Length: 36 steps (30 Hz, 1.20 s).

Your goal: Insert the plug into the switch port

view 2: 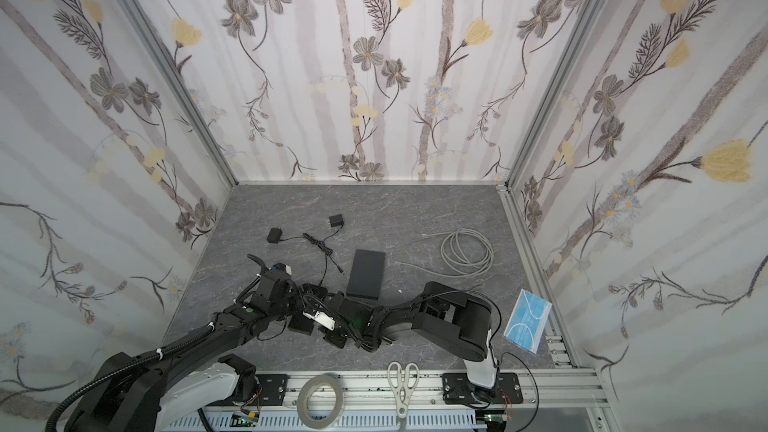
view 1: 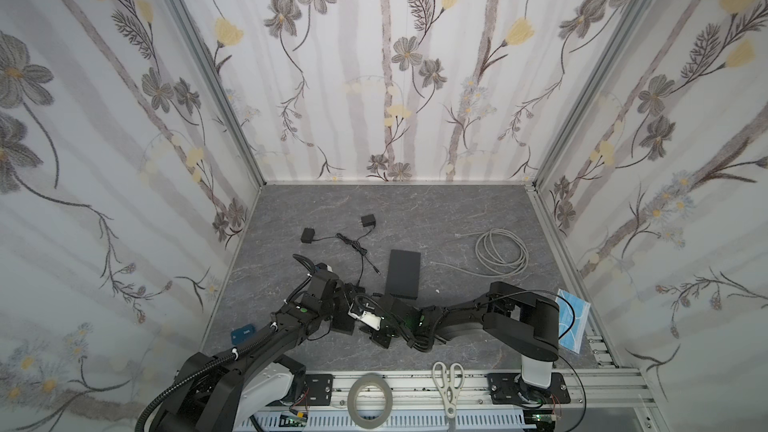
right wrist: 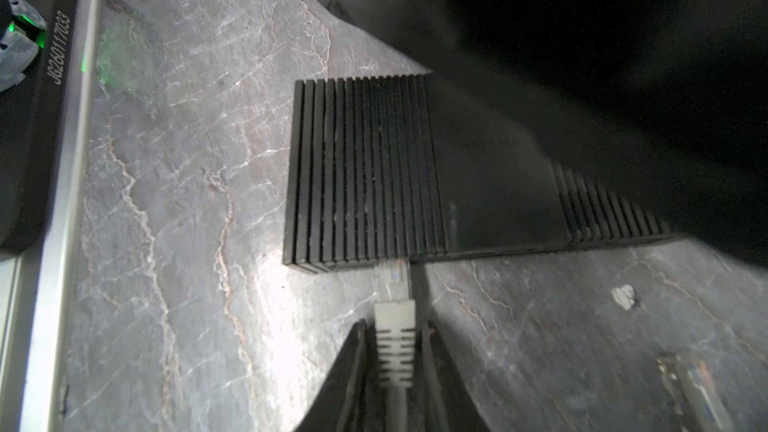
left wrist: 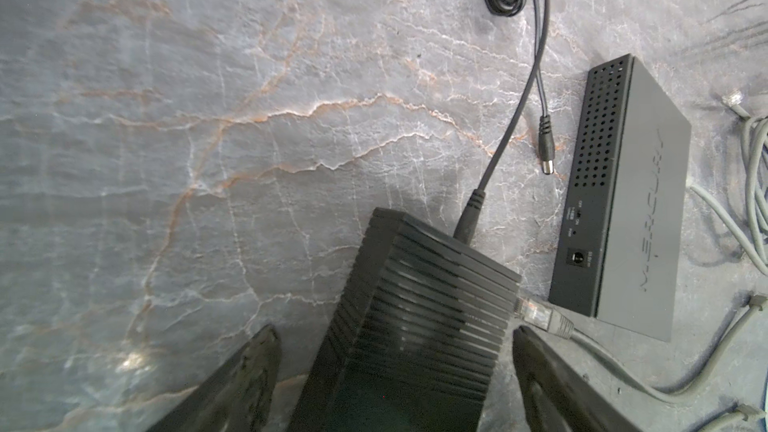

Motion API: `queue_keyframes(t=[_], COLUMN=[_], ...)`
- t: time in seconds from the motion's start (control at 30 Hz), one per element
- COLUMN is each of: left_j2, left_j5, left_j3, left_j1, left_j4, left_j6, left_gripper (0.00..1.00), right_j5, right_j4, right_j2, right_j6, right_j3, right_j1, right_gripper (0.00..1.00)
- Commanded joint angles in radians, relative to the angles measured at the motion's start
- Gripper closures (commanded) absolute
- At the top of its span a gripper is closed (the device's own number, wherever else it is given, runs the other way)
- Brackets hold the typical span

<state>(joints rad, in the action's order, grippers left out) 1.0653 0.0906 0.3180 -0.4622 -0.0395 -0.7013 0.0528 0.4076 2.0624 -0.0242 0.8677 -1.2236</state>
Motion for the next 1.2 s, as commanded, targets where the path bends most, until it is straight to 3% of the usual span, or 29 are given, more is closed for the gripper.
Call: queue_keyframes(t=[0.0,0.07,0.37,0.8,1.17], left_j2=[0.006,0.010,0.039,0.089,0.063], left_j5=[0.128,0.134,0.176,0.274,0.400], left_j3=[-0.011,-0.014,-0.040,-0.032,0.029], left_j1=[-0.010,-0.015,-0.062,-0.078,-0.063], left_j4=[0.027,0.042,0.156,0.242,0.241], left_j6=[-0.006,-0.020,-0.111,-0.086,-0.004], left_gripper=[0.11,0.12,0.15,0.15,0.14], right_j5=[-0.058,-0.049,-0.014,0.138,0.171], right_j4=[0.059,0.057,0.094,0.127,0.182], right_j2=[0.012,0.020,0.046,0.122,0.071], right_j6=[0.003,-0.007,-0.027,-0.031,-0.007], right_j3=[0.023,0.033,0.118,0.253,0.128], right_j1=[0.002,0.002,0.015,0.024,0.018], right_gripper=[0.85,0.89,0.89,0.90,0.89])
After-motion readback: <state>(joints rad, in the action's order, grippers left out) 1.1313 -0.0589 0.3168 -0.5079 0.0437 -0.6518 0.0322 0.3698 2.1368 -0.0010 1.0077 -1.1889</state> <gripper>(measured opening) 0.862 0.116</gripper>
